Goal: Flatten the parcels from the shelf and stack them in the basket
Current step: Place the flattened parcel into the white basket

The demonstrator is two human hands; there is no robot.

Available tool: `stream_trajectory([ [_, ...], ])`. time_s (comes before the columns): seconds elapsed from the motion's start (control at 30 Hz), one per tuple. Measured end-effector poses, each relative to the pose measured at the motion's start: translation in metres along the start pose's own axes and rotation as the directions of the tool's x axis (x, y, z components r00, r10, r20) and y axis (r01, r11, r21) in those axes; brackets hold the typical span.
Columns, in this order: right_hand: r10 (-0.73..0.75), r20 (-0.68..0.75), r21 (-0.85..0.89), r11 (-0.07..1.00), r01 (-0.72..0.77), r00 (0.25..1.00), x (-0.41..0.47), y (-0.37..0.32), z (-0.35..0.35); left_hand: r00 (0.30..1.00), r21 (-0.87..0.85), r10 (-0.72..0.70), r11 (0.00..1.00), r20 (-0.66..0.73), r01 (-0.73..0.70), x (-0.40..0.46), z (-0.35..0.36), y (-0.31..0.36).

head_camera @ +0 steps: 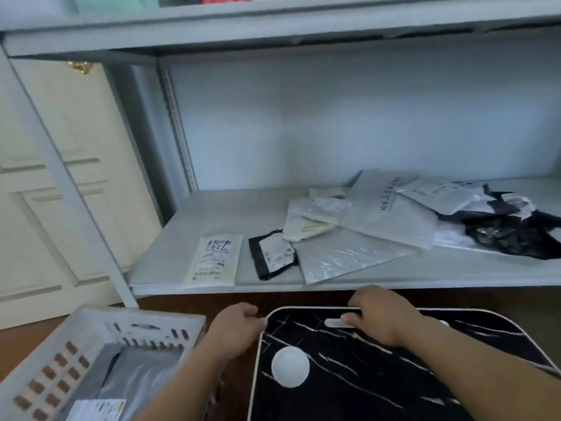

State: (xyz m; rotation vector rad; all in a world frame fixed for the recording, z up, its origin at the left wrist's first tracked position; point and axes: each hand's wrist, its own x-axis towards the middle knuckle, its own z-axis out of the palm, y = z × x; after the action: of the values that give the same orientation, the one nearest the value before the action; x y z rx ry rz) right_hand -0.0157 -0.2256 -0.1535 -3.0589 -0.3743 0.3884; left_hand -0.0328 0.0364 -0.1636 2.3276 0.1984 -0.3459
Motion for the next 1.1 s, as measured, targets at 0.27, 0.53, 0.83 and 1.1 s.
stream_trajectory([
  [0.27, 0.196, -0.148, -0.059, 0.977, -0.206, 0.969, -0.013, 0.101, 0.019, 0.973, 0.322, 0.221, 0.919, 0.060, -0.228, 0.042, 0.065, 0.097],
  [0.53, 0.608, -0.257, 0.671, 0.672, -0.314, 0.751, 0.030, 0.169, 0.011, 0.937, 0.393, 0.332, 0.852, 0.108, -0.347, 0.089, 0.116, 0.135],
  [0.83, 0.623, 0.110, 0.975, -0.218, 0.036, 0.774, 0.086, 0.188, -0.019, 0.954, 0.597, 0.235, 0.743, 0.188, -0.301, 0.123, 0.120, 0.139],
  [1.1, 0.686, 0.229, 0.857, -0.478, 0.191, 0.690, 0.123, 0.198, -0.039, 0.953, 0.562, 0.238, 0.770, 0.186, -0.302, 0.133, 0.115, 0.139],
])
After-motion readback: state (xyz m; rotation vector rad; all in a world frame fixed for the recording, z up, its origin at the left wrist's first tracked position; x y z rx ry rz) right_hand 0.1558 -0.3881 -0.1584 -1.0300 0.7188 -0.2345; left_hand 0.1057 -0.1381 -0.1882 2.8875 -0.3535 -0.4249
